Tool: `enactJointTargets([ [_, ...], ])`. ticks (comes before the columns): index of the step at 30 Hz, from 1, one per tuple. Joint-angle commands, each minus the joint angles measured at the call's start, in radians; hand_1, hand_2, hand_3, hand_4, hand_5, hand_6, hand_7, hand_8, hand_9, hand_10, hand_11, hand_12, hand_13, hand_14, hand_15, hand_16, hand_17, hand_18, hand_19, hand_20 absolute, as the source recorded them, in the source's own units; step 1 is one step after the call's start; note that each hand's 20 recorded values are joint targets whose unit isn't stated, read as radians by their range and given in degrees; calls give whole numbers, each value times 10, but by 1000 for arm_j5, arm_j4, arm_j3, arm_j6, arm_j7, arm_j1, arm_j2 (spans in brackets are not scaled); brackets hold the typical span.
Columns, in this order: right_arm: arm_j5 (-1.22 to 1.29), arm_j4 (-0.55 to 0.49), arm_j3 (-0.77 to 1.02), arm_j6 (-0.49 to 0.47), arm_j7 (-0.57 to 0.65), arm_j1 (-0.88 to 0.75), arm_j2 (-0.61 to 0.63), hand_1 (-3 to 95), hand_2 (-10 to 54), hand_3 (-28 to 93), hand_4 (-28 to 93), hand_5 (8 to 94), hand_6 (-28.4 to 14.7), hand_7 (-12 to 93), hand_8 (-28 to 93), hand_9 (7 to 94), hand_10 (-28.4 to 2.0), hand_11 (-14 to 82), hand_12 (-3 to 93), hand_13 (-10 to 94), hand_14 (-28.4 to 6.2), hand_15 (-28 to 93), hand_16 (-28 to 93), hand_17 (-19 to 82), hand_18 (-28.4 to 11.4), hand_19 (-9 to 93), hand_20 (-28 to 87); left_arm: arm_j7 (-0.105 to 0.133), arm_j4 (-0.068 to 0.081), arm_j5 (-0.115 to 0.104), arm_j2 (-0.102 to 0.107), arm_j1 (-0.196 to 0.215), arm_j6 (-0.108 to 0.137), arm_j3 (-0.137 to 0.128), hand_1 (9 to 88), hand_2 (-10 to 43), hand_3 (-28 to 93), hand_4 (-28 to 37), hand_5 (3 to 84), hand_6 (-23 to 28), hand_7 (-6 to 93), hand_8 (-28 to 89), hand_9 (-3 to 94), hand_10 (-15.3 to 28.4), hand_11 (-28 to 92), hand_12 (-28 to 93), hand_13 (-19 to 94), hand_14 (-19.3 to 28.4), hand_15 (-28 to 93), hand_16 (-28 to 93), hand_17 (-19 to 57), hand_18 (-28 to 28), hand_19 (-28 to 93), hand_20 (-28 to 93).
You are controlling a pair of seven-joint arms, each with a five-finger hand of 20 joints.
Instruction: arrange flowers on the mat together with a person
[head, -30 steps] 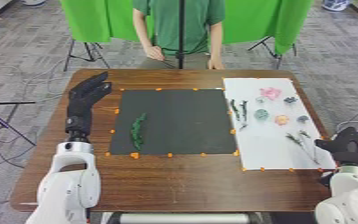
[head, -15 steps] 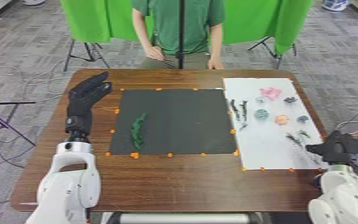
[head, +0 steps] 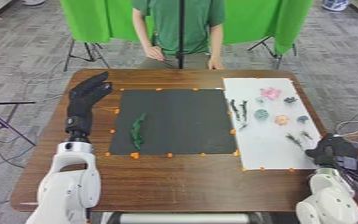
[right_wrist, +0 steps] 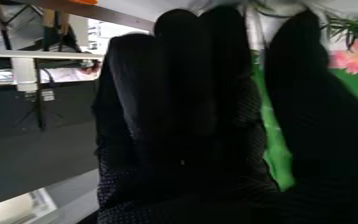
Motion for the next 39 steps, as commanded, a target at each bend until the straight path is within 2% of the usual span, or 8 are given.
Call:
enactJointTargets([
  [1,-10,-9,-2,82,21,6,-7,595,-95,523,-241,829,35,260,231,900,-76,199,457,755,-99,598,363,341,-158,420,450,-11,0,3,-4,8,-4,4,348,-53,612,-118,457,60,149,-69,461,143,226,134,358,197,275,-10,15,152,229,203],
  [11,-14,-222,-49,235,2,105,-80,593,-95,564,-230,848,29,256,236,923,-79,178,476,770,-99,600,367,343,-164,443,458,-38,10,3,6,29,-12,-22,345,-55,616,-117,457,60,147,-69,461,143,226,134,356,197,272,-10,13,153,229,202],
  [18,12,-226,-215,277,-82,242,-168,593,-95,572,-221,849,24,253,243,920,-83,181,478,763,-104,608,375,335,-166,452,458,-40,36,-18,38,50,23,-60,342,-55,615,-118,455,61,144,-67,458,143,222,134,356,197,269,-10,16,153,222,198],
  [22,52,-199,-305,237,-121,283,-196,590,-95,577,-215,847,22,254,247,920,-84,180,480,758,-107,614,375,331,-166,456,457,-51,44,-21,67,63,20,-88,340,-54,616,-117,457,62,144,-68,457,144,221,133,357,197,267,-11,21,148,215,193],
  [25,76,-175,-359,203,-142,302,-215,591,-95,576,-215,847,21,254,248,919,-84,182,481,756,-107,617,375,329,-167,458,457,-57,45,-19,75,74,16,-100,339,-56,619,-116,455,61,142,-68,455,143,220,134,356,197,265,-10,21,148,215,194],
  [31,132,-137,-461,138,-177,322,-242,589,-95,578,-213,846,20,257,249,917,-86,187,481,754,-108,621,375,326,-169,467,458,-66,41,-2,81,121,-20,-131,339,-58,620,-118,451,60,141,-67,451,142,217,135,353,195,261,-8,20,148,211,194],
  [34,161,-123,-502,110,-190,322,-255,592,-95,575,-212,846,20,257,249,915,-85,192,479,753,-109,626,375,324,-170,471,456,-73,43,-5,74,134,-13,-125,339,-60,623,-119,449,60,141,-68,449,141,216,135,352,194,259,-7,20,147,207,194],
  [39,205,-95,-556,58,-198,311,-273,590,-95,576,-206,845,19,260,248,913,-85,198,477,751,-110,635,375,322,-173,480,454,-77,45,14,68,139,-34,-122,340,-59,622,-120,447,60,140,-68,448,139,216,136,350,195,254,-5,20,147,205,195],
])
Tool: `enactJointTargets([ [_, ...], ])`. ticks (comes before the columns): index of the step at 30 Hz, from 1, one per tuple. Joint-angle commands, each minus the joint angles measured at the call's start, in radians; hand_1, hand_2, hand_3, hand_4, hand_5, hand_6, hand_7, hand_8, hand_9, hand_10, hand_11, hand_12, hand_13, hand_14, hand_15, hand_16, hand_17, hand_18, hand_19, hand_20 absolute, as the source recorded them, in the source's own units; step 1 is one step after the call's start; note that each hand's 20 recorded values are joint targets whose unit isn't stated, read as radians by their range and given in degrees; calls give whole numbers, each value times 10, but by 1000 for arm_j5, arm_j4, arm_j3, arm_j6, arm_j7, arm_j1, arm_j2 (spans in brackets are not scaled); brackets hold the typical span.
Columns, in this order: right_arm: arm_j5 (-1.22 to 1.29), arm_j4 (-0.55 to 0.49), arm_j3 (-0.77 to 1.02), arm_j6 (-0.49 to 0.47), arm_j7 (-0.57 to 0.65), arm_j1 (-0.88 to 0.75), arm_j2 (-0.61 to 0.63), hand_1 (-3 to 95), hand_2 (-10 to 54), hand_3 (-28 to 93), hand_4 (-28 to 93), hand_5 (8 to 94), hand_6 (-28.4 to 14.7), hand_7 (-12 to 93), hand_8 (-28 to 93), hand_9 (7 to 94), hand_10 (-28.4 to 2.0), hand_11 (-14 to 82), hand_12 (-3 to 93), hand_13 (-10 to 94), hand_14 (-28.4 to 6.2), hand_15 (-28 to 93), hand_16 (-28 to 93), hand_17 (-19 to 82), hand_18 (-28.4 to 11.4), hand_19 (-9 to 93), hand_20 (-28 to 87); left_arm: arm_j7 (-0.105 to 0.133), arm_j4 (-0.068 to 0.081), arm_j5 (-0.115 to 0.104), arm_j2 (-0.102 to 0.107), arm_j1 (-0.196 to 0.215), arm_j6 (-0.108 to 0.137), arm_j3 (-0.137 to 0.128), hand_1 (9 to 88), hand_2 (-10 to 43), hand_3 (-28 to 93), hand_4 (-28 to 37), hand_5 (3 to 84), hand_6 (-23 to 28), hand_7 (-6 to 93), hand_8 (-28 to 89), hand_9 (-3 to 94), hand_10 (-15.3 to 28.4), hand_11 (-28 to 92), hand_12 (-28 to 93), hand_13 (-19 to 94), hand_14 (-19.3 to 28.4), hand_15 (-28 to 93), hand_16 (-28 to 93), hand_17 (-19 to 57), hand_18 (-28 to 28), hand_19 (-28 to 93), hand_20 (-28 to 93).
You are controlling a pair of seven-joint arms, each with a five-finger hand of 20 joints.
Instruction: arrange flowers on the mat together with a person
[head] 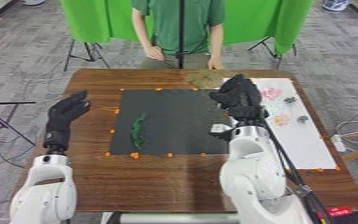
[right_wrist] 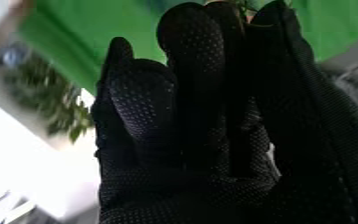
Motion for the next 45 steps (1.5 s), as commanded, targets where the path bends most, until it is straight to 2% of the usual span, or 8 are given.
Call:
enactJointTargets([
  [1,67,41,-88,-64,-23,-20,-50,590,-95,576,-206,844,20,260,249,913,-84,199,477,752,-110,637,375,323,-173,482,454,-21,15,25,-11,33,-28,9,340,-59,622,-120,447,60,140,-68,448,139,216,136,350,195,254,-5,20,147,205,195],
  [2,62,49,-94,-74,-23,-20,-53,591,-95,575,-206,844,20,261,249,913,-83,201,477,752,-110,640,375,322,-174,487,455,-20,11,23,-12,37,-23,11,340,-59,622,-120,446,60,140,-68,447,139,216,136,350,194,253,-5,20,147,204,194],
  [3,53,60,-100,-76,-16,-17,-53,590,-95,575,-204,844,21,261,248,914,-82,203,476,752,-110,642,375,322,-176,491,455,-21,16,21,-12,29,-28,15,340,-60,622,-120,447,60,140,-67,447,140,216,136,350,194,253,-5,20,147,203,195],
  [9,41,114,-120,-74,23,1,-63,588,-95,577,-197,844,22,263,252,919,-74,220,471,763,-104,652,375,328,-183,517,457,-29,15,38,-6,22,-40,31,340,-60,623,-119,446,60,141,-67,446,139,215,136,350,194,253,-3,19,147,202,195],
  [15,25,155,-152,-65,26,-8,-67,584,-95,577,-181,835,21,276,251,919,-70,282,436,789,-89,663,379,340,-189,554,450,-35,15,50,-9,21,-54,41,340,-61,623,-119,447,60,141,-68,446,139,215,136,348,194,253,-2,18,148,202,196],
  [22,61,189,-179,-76,19,12,-69,574,-95,584,-175,831,21,287,251,922,-70,290,427,794,-87,661,379,342,-191,565,446,-39,17,57,-8,9,-64,53,339,-61,624,-118,446,60,140,-68,445,138,214,136,346,195,251,-1,15,149,202,197],
  [27,87,202,-186,-90,10,20,-72,564,-95,580,-174,827,21,294,251,919,-73,297,418,798,-85,654,378,342,-190,567,442,-43,19,70,-10,0,-87,56,337,-65,627,-117,445,59,141,-68,444,138,215,136,345,195,250,-1,12,151,202,196],
  [45,37,249,-181,-118,-29,23,-70,526,-95,539,-145,808,13,268,236,900,-93,298,360,791,-87,603,374,327,-188,554,428,-51,12,90,-20,4,-113,51,332,-72,628,-116,441,59,137,-66,438,137,207,139,336,195,238,4,8,152,192,193],
])
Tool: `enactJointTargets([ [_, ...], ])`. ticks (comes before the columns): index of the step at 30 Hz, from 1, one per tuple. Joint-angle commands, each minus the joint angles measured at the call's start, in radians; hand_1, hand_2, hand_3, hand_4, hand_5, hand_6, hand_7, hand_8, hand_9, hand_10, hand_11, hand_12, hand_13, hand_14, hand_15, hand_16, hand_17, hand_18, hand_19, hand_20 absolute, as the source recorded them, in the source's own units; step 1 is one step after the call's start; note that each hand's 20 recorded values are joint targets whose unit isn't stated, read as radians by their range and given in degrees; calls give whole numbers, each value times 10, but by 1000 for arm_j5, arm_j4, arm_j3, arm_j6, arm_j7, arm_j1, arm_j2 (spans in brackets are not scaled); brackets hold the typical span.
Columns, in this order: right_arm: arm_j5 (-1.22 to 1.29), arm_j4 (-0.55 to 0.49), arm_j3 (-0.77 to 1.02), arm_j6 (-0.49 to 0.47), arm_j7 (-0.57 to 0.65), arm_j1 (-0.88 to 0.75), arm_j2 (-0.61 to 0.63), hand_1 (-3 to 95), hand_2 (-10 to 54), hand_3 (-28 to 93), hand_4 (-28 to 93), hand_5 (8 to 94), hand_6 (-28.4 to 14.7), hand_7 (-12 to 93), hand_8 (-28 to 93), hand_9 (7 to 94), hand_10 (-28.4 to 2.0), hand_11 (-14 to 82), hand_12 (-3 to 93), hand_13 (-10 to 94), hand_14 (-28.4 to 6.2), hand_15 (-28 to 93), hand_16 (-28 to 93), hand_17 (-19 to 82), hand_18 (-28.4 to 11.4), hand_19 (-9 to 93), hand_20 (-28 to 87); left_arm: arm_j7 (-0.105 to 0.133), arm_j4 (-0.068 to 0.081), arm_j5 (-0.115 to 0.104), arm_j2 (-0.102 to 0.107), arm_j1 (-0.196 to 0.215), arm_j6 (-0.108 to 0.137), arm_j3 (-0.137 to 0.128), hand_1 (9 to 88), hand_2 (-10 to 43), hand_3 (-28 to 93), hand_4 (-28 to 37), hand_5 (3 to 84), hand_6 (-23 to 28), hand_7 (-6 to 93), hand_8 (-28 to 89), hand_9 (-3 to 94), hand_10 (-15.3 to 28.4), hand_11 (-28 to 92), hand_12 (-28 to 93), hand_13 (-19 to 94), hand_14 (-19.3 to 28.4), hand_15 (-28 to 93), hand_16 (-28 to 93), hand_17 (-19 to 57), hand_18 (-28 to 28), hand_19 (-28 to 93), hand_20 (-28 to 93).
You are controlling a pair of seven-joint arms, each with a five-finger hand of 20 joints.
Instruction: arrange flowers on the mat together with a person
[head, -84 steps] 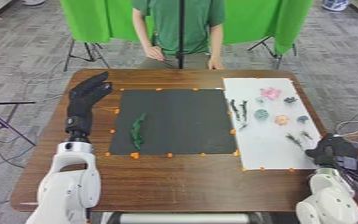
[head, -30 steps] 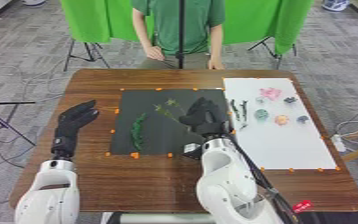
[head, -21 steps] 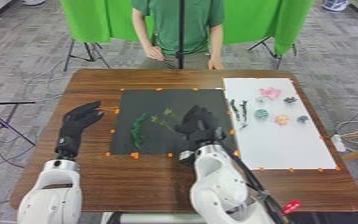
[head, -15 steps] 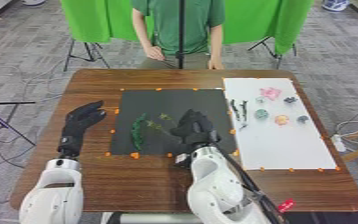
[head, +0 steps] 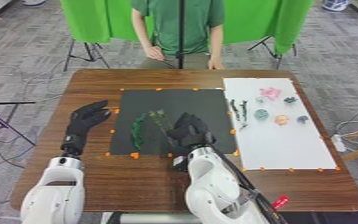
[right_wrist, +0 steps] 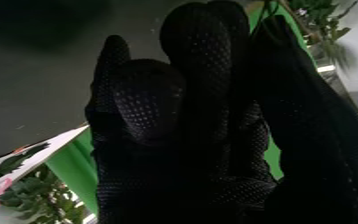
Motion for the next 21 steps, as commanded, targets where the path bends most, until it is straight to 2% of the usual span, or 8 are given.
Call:
enactJointTargets([
  [1,-55,18,0,-5,-22,-5,-8,525,-95,538,-144,807,12,268,235,899,-94,298,359,791,-87,603,374,325,-188,553,428,-13,5,13,-14,3,-22,1,332,-73,628,-116,441,59,137,-66,437,137,206,139,337,195,238,4,8,152,192,193],
  [5,-69,29,6,60,-32,-5,-11,529,-95,550,-134,808,14,279,238,902,-93,304,355,792,-89,607,375,325,-189,552,428,-10,5,11,-13,2,-25,2,332,-74,627,-117,441,59,136,-66,436,137,206,140,335,195,238,6,8,152,190,193],
  [13,-233,37,18,256,-69,-14,-7,553,-95,591,-137,823,18,305,238,914,-86,321,382,793,-96,644,377,334,-185,557,434,-13,3,11,-13,6,-29,-3,333,-73,625,-116,441,58,137,-65,436,136,206,140,336,194,238,7,8,152,188,192],
  [17,-294,18,9,283,-77,-27,14,550,-95,599,-138,821,16,310,234,911,-88,324,390,787,-99,651,385,332,-183,555,434,-13,1,12,-13,6,-32,-7,332,-74,627,-116,440,58,136,-66,436,136,205,140,336,194,237,7,7,152,187,193],
  [21,-322,49,-2,360,-96,-38,29,559,-95,608,-155,796,5,354,224,880,-96,337,431,720,-121,695,408,306,-171,511,426,-11,2,10,-15,6,-35,-11,331,-75,627,-115,441,58,136,-65,436,136,206,140,336,193,235,7,8,151,186,193],
])
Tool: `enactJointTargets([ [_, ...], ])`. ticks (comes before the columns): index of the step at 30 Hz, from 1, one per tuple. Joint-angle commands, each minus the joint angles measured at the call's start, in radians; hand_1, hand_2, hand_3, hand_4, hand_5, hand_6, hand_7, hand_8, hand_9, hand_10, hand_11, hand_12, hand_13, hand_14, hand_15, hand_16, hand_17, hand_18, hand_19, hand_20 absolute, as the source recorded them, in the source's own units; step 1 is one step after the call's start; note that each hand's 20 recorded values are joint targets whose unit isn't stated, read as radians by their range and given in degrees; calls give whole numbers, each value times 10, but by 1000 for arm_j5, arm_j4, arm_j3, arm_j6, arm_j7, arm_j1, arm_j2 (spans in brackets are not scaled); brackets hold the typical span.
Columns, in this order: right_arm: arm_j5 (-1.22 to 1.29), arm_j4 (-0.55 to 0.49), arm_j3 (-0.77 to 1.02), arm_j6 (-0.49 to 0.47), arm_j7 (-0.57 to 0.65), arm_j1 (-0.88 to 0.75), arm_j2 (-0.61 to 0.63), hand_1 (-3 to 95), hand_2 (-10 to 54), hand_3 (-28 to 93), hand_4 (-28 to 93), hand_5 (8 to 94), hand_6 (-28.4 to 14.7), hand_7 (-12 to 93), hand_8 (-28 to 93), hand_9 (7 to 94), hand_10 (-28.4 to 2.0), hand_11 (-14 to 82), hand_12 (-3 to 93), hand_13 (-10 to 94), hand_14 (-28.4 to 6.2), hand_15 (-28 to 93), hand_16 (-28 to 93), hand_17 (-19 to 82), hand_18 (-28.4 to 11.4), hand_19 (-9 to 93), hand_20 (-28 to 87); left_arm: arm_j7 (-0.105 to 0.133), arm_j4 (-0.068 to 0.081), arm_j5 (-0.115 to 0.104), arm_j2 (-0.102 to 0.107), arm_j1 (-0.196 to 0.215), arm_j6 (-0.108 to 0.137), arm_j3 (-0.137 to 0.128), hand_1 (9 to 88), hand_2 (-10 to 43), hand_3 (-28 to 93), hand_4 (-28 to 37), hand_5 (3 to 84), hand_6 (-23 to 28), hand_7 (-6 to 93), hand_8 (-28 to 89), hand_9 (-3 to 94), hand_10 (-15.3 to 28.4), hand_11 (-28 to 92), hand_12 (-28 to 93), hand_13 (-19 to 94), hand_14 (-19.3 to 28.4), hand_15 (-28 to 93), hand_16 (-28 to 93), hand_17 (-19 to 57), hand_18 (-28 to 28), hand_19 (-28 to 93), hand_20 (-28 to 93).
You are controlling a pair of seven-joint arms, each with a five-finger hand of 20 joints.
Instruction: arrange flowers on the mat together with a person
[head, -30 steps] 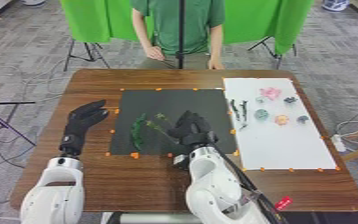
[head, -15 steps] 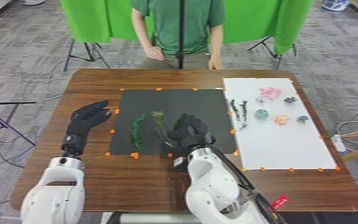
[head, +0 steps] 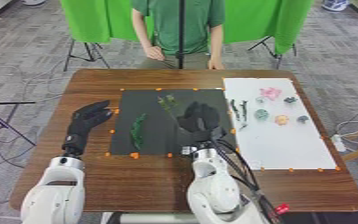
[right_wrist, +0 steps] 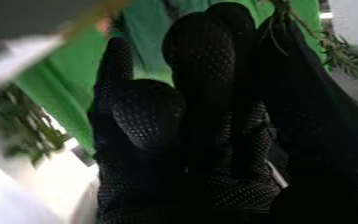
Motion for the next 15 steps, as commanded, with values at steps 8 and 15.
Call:
enactJointTargets([
  [8,-22,36,-52,0,-97,-39,56,561,-95,623,-169,770,-5,407,186,854,-101,348,457,660,-141,715,439,296,-160,465,418,-4,6,4,-17,4,-26,-10,331,-75,627,-116,441,58,136,-65,436,136,205,141,336,193,236,8,7,151,185,192],
  [15,13,47,-75,-94,-103,-28,62,555,-95,635,-177,752,2,436,176,846,-96,324,474,641,-140,708,440,292,-152,433,417,-3,6,4,-19,4,-27,-12,331,-76,628,-115,440,58,135,-65,435,136,204,141,335,194,234,7,7,152,185,193],
])
